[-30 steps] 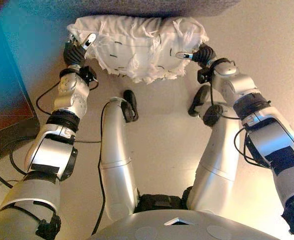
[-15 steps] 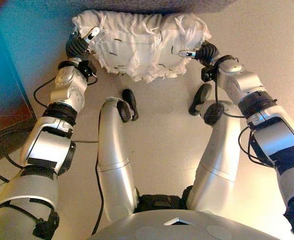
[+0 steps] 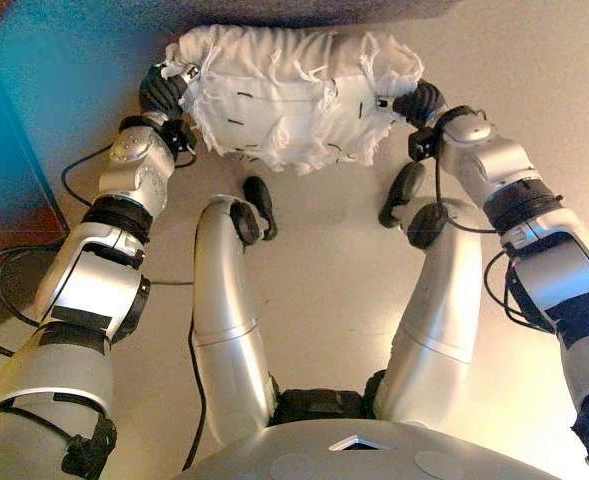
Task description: Pick up the cushion and take it to the sofa
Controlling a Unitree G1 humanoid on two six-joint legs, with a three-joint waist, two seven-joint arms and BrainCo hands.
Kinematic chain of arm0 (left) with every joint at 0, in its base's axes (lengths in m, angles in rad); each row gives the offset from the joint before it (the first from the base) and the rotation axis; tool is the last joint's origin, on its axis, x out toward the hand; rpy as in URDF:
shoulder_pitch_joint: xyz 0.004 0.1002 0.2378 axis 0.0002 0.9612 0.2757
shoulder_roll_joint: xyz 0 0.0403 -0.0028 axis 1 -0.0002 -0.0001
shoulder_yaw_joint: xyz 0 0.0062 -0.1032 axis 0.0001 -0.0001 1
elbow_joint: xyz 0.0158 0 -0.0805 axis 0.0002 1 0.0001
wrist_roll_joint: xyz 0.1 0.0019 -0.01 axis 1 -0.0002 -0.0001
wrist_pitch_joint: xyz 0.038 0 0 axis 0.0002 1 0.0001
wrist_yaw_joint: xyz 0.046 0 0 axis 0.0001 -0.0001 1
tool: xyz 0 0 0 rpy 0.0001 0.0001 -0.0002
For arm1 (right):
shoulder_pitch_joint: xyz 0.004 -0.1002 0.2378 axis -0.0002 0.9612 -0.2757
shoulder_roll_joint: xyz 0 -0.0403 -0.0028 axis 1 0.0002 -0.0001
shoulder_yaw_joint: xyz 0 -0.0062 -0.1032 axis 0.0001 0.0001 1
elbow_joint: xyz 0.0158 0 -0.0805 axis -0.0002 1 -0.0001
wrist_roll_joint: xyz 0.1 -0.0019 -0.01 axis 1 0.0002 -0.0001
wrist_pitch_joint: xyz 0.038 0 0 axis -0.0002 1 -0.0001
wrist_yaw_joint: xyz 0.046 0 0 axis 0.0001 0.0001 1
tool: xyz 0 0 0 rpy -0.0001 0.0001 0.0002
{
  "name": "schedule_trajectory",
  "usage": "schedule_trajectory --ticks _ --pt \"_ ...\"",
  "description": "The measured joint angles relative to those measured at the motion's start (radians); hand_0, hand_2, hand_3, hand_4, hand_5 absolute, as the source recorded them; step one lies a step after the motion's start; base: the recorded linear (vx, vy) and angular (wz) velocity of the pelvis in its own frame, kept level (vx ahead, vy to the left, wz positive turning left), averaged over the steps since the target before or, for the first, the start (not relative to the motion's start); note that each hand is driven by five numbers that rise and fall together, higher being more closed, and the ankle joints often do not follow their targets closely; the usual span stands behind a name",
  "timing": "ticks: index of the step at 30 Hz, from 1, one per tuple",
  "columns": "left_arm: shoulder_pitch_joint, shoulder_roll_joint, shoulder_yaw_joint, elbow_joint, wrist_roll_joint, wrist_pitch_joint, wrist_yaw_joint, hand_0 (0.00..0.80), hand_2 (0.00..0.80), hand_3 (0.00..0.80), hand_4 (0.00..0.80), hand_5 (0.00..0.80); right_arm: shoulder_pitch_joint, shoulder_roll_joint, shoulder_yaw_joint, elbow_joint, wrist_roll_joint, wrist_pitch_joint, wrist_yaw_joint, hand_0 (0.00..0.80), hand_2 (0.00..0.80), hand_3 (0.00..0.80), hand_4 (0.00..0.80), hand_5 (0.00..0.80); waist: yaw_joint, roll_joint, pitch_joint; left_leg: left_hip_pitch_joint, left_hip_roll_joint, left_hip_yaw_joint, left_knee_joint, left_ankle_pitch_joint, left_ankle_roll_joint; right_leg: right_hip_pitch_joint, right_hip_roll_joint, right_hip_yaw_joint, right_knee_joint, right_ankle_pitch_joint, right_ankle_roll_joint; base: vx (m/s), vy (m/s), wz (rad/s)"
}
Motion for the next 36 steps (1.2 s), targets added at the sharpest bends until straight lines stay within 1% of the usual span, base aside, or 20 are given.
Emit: schedule_trajectory --ticks 5,9,12,13,15,17,18,20,22,24,26,28,29,31,32,33,34,36 --pt "0.0 -0.003 -0.007 0.0 0.003 -0.002 -0.019 0.8 0.8 0.8 0.8 0.8 0.001 0.0 0.01 0.006 0.001 0.009 -0.002 0.8 0.8 0.8 0.8 0.8 -0.008 0.0 0.0 0.003 0.003 0.001 -0.003 0.0 0.0 0.0 0.001 0.0 -0.001 0.0 0.0 -0.024 -0.043 -0.01" --pt "0.003 -0.017 -0.007 0.0 0.009 -0.034 -0.026 0.8 0.8 0.8 0.8 0.8 0.007 0.001 0.009 0.006 0.001 0.002 -0.036 0.8 0.8 0.8 0.8 0.8 -0.006 0.0 0.0 0.025 0.015 0.02 -0.03 0.005 0.003 0.014 0.003 0.0 -0.023 0.004 0.005 -0.025 -0.065 0.0" --pt "0.01 -0.037 -0.004 0.0 0.014 -0.085 -0.029 0.8 0.8 0.8 0.8 0.8 0.033 0.01 0.002 0.006 0.003 -0.042 -0.068 0.8 0.8 0.8 0.8 0.8 -0.007 0.0 0.0 0.065 0.02 0.031 -0.064 0.006 0.003 0.058 0.014 -0.006 -0.066 0.013 0.017 -0.02 -0.074 -0.07" --pt "0.021 -0.049 0.005 -0.002 0.022 -0.106 -0.027 0.8 0.8 0.8 0.8 0.8 0.055 0.019 -0.011 0.006 0.003 -0.066 -0.082 0.8 0.8 0.8 0.8 0.8 -0.007 0.0 0.0 0.087 0.021 0.033 -0.083 0.01 -0.004 0.086 0.02 -0.01 -0.091 0.018 0.023 -0.015 -0.096 -0.08" --pt "0.053 -0.08 0.021 -0.008 0.045 -0.137 -0.016 0.8 0.8 0.8 0.8 0.8 0.112 0.032 -0.044 -0.003 0.003 -0.112 -0.099 0.8 0.8 0.8 0.8 0.8 -0.01 0.0 0.0 0.141 0.022 0.044 -0.128 0.014 -0.003 0.141 0.027 -0.018 -0.144 0.029 0.031 -0.018 -0.107 -0.1" --pt "0.124 -0.108 0.035 -0.058 0.058 -0.17 0.005 0.8 0.8 0.8 0.8 0.8 0.182 0.043 -0.066 -0.017 0.001 -0.161 -0.115 0.8 0.8 0.8 0.8 0.8 -0.01 -0.001 0.0 0.208 0.022 0.058 -0.18 0.02 -0.004 0.209 0.038 -0.022 -0.203 0.041 0.044 -0.015 -0.127 -0.1" --pt "0.17 -0.122 0.05 -0.101 0.064 -0.192 0.022 0.8 0.8 0.8 0.8 0.8 0.238 0.047 -0.085 -0.052 -0.001 -0.185 -0.125 0.8 0.8 0.8 0.8 0.8 -0.007 -0.002 0.0 0.241 0.019 0.06 -0.21 0.027 -0.009 0.248 0.041 -0.029 -0.235 0.049 0.054 -0.006 -0.14 -0.02" --pt "0.234 -0.155 0.084 -0.153 0.098 -0.225 0.049 0.8 0.8 0.8 0.8 0.8 0.321 0.057 -0.113 -0.098 -0.01 -0.222 -0.129 0.8 0.8 0.8 0.8 0.8 -0.009 -0.005 0.001 0.305 0.015 0.06 -0.27 0.041 -0.015 0.319 0.052 -0.04 -0.296 0.058 0.061 0.012 -0.149 0.04" --pt "0.284 -0.178 0.115 -0.205 0.139 -0.235 0.079 0.8 0.8 0.8 0.8 0.8 0.39 0.07 -0.134 -0.134 -0.019 -0.25 -0.134 0.8 0.8 0.8 0.8 0.8 -0.01 -0.013 0.0 0.377 0.005 0.065 -0.34 0.061 -0.023 0.39 0.057 -0.051 -0.353 0.062 0.058 0.047 -0.165 0.07" --pt "0.332 -0.188 0.143 -0.269 0.18 -0.236 0.114 0.8 0.8 0.8 0.8 0.8 0.454 0.084 -0.151 -0.176 -0.017 -0.27 -0.134 0.8 0.8 0.8 0.8 0.8 -0.009 -0.028 0.003 0.463 -0.001 0.078 -0.412 0.081 -0.035 0.465 0.065 -0.055 -0.408 0.074 0.063 0.103 -0.149 0.0" --pt "0.377 -0.194 0.163 -0.309 0.214 -0.232 0.15 0.8 0.8 0.8 0.8 0.8 0.498 0.115 -0.158 -0.193 -0.016 -0.287 -0.135 0.8 0.8 0.8 0.8 0.8 -0.006 -0.048 0.003 0.575 -0.018 0.069 -0.49 0.097 -0.053 0.565 0.076 -0.06 -0.468 0.081 0.064 0.155 -0.105 -0.12" --pt "0.411 -0.193 0.187 -0.325 0.217 -0.219 0.173 0.8 0.8 0.8 0.8 0.8 0.541 0.137 -0.168 -0.227 -0.016 -0.299 -0.136 0.8 0.8 0.8 0.8 0.8 -0.003 -0.06 0.002 0.694 -0.038 0.035 -0.578 0.11 -0.074 0.68 0.094 -0.068 -0.549 0.098 0.062 0.222 -0.074 -0.22" --pt "0.425 -0.195 0.196 -0.333 0.217 -0.208 0.181 0.8 0.8 0.8 0.8 0.8 0.564 0.142 -0.165 -0.258 -0.016 -0.3 -0.136 0.8 0.8 0.8 0.8 0.8 -0.005 -0.064 -0.001 0.748 -0.043 0.03 -0.622 0.122 -0.076 0.733 0.103 -0.072 -0.593 0.111 0.065 0.144 -0.056 -0.17" --pt "0.457 -0.19 0.227 -0.393 0.222 -0.165 0.189 0.8 0.8 0.8 0.8 0.8 0.635 0.134 -0.197 -0.348 0.013 -0.307 -0.13 0.8 0.8 0.8 0.8 0.8 -0.007 -0.072 -0.004 0.882 -0.055 0.031 -0.742 0.161 -0.086 0.861 0.108 -0.095 -0.681 0.136 0.066 0.118 -0.044 0.03" --pt "0.472 -0.191 0.226 -0.422 0.236 -0.155 0.189 0.8 0.8 0.8 0.8 0.8 0.661 0.129 -0.2 -0.379 0.034 -0.314 -0.122 0.8 0.8 0.8 0.8 0.8 -0.006 -0.079 -0.012 0.938 -0.063 0.03 -0.796 0.18 -0.086 0.912 0.108 -0.104 -0.72 0.141 0.067 0.151 -0.043 0.14" --pt "0.48 -0.182 0.23 -0.443 0.243 -0.152 0.188 0.8 0.8 0.8 0.8 0.8 0.671 0.126 -0.212 -0.394 0.052 -0.319 -0.112 0.8 0.8 0.8 0.8 0.8 -0.005 -0.087 -0.019 0.973 -0.066 0.03 -0.833 0.187 -0.087 0.943 0.107 -0.113 -0.741 0.141 0.066 0.165 -0.059 0.18" --pt "0.48 -0.183 0.229 -0.46 0.245 -0.142 0.189 0.8 0.8 0.8 0.8 0.8 0.682 0.126 -0.232 -0.41 0.074 -0.321 -0.102 0.8 0.8 0.8 0.8 0.8 -0.006 -0.088 -0.02 1.014 -0.068 0.026 -0.873 0.207 -0.095 0.987 0.107 -0.13 -0.767 0.145 0.066 0.139 -0.06 0.18" --pt "0.489 -0.182 0.23 -0.476 0.252 -0.129 0.189 0.8 0.8 0.8 0.8 0.8 0.689 0.122 -0.263 -0.42 0.093 -0.322 -0.092 0.8 0.8 0.8 0.8 0.8 -0.003 -0.093 -0.029 1.088 -0.074 0.025 -0.948 0.239 -0.101 1.056 0.11 -0.151 -0.816 0.157 0.067 0.111 -0.044 0.16"
